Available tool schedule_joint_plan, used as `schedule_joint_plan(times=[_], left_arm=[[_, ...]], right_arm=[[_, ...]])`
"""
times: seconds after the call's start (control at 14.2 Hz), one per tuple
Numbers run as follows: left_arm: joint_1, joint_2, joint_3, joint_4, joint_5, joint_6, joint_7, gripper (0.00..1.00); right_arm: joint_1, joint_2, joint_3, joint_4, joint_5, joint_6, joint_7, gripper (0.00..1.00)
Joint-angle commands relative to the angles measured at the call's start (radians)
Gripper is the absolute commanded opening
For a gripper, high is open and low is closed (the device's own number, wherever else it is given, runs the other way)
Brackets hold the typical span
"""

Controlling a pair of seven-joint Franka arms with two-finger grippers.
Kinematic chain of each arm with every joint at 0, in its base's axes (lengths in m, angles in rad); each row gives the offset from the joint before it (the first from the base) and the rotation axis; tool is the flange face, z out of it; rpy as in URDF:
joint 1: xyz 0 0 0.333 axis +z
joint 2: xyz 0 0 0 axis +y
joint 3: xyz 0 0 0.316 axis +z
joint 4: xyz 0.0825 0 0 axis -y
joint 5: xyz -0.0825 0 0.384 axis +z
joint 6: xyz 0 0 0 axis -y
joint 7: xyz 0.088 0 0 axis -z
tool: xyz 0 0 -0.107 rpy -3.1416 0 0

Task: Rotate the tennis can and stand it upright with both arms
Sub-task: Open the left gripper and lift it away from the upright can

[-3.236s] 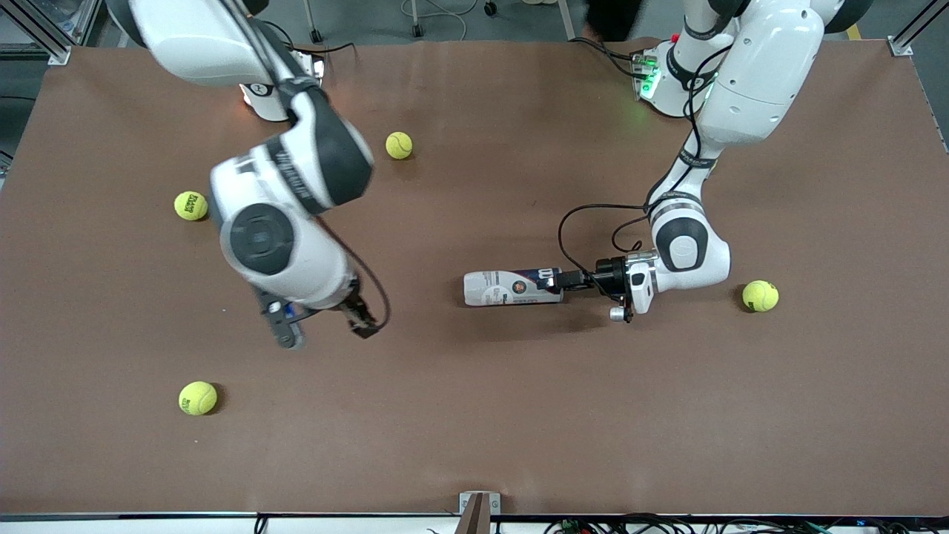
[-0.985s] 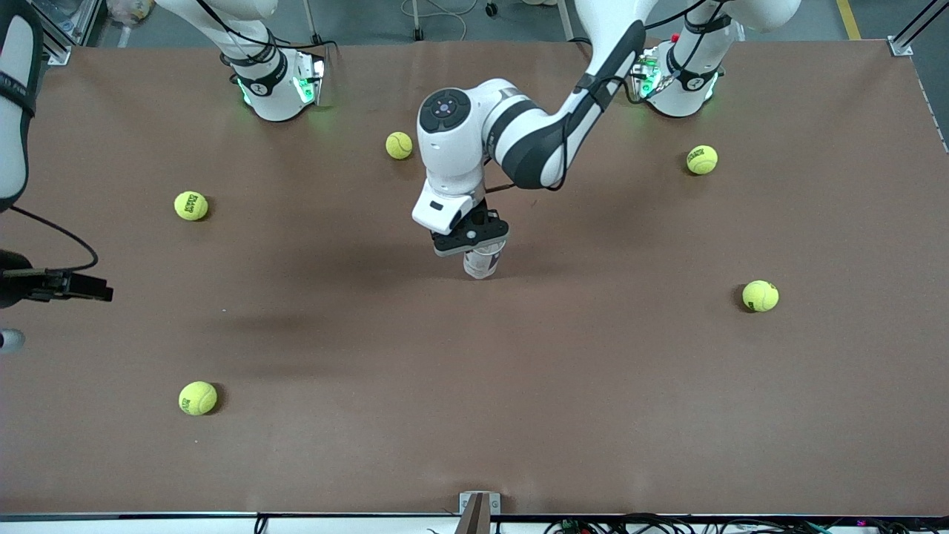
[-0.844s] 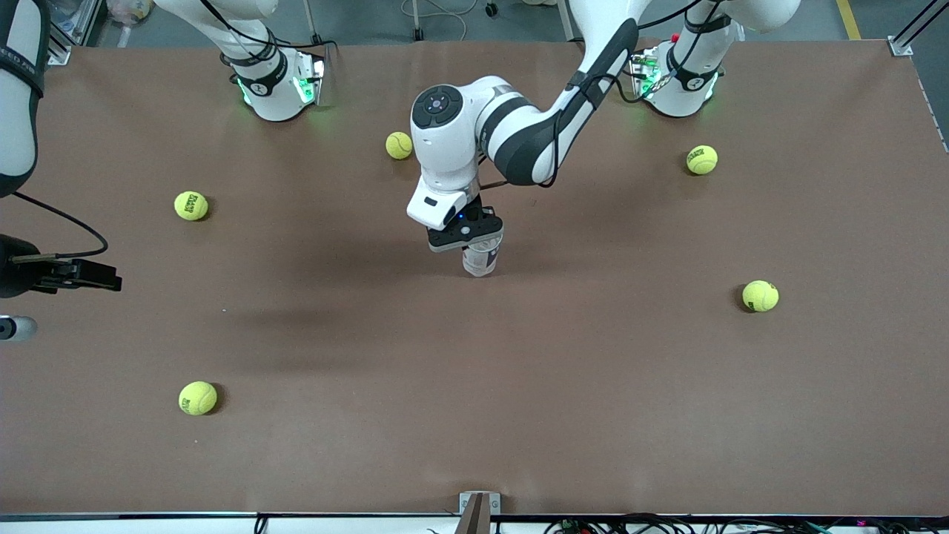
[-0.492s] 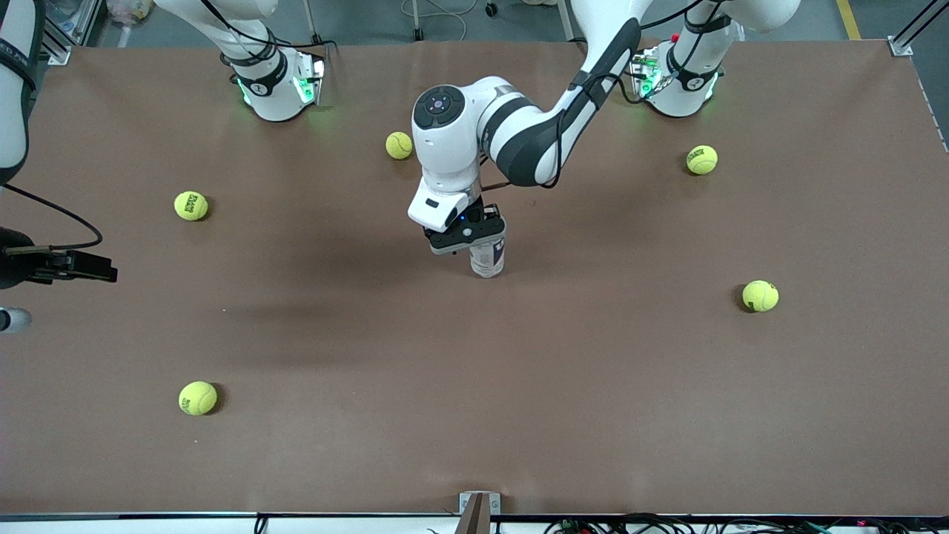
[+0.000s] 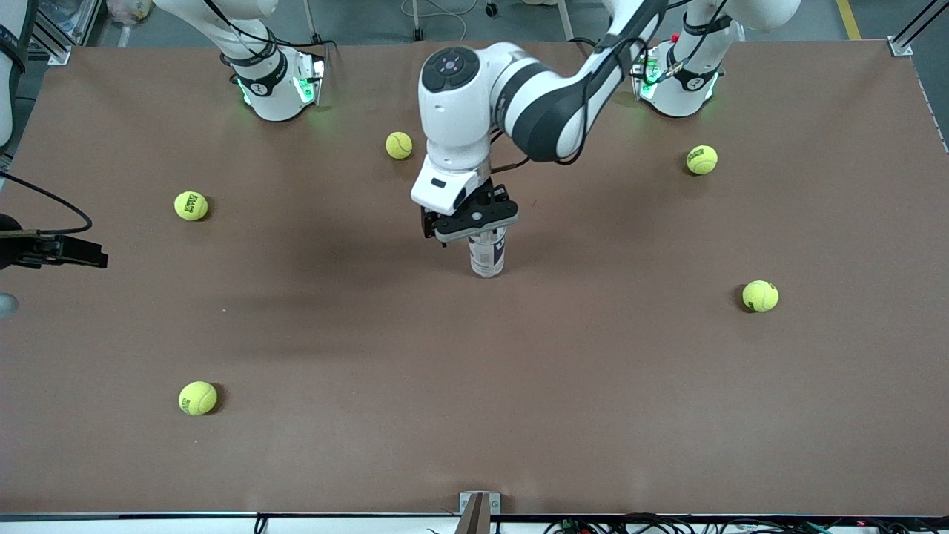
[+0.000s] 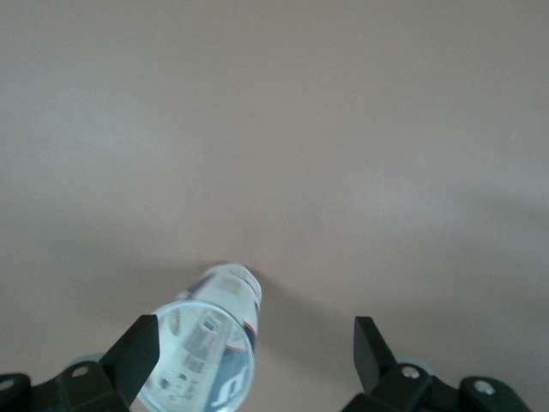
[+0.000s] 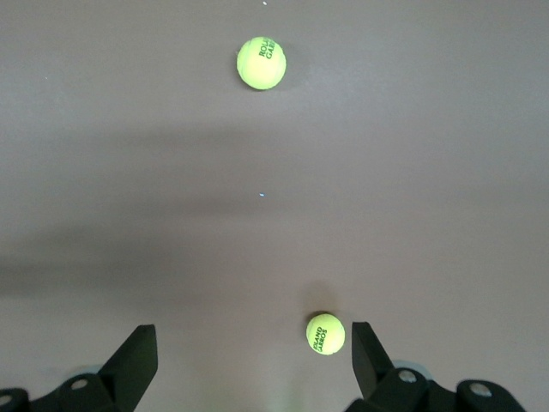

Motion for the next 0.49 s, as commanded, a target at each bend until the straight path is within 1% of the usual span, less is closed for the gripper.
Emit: schedule_joint_plan(times=[0.0,0.14,0.28,0.42], left_arm=[[0.108,-0.106,-0.008,-0.016,0.008,-0.086,0.118,1.00],[0.200,-0.166,-0.005,-0.018,-0.075,-0.147,0.283,1.00],[0.301,-0.228,-0.005,-0.024,-0.095,-0.222,0.449,1.00],[0.404,-0.281,-0.007,-0.024,-0.097,-0.305,0.612,1.00]], right_arm=[[0.031,-0.150,-0.031,-0.186,0.016,0.057,0.014,1.00],[0.045,-0.220,-0.053,-0.267,0.022,0.089,0.012,1.00],[0.052,-0.270,-0.074,-0.315,0.036,0.103,0.011,1.00],[0.046,-0.316,-0.076,-0.354,0.051,0.104,0.005,1.00]])
